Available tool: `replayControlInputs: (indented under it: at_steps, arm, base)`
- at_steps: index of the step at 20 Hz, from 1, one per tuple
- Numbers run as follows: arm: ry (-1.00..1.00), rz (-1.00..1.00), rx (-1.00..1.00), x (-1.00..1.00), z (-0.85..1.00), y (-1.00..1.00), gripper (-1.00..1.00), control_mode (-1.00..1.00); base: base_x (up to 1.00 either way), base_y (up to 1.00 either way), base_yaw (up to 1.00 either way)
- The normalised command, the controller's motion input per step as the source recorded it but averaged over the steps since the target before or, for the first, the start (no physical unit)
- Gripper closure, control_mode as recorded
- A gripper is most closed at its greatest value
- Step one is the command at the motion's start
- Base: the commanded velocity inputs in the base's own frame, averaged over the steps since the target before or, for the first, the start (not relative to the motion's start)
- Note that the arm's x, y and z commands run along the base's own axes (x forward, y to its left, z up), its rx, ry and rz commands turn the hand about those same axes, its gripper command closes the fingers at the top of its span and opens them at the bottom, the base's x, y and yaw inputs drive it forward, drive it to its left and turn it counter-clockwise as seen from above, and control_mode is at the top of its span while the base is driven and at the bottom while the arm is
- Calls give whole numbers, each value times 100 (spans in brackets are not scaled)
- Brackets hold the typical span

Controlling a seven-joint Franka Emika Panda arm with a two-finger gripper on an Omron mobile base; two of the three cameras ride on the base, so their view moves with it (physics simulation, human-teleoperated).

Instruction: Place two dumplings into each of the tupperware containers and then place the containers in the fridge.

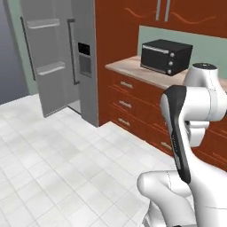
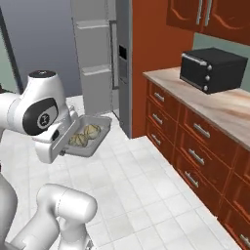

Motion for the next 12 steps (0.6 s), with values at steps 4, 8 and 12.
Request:
replayControlInputs:
  at_steps: [4,8,12]
  arm:
    - [0,0,0,0,0,0,100,100]
    - [0,0,0,0,0,0,100,100]
    - [0,0,0,0,0,0,100,100]
  base:
    - [100,27,38]
    - [100,19,36]
    - [100,9,16]
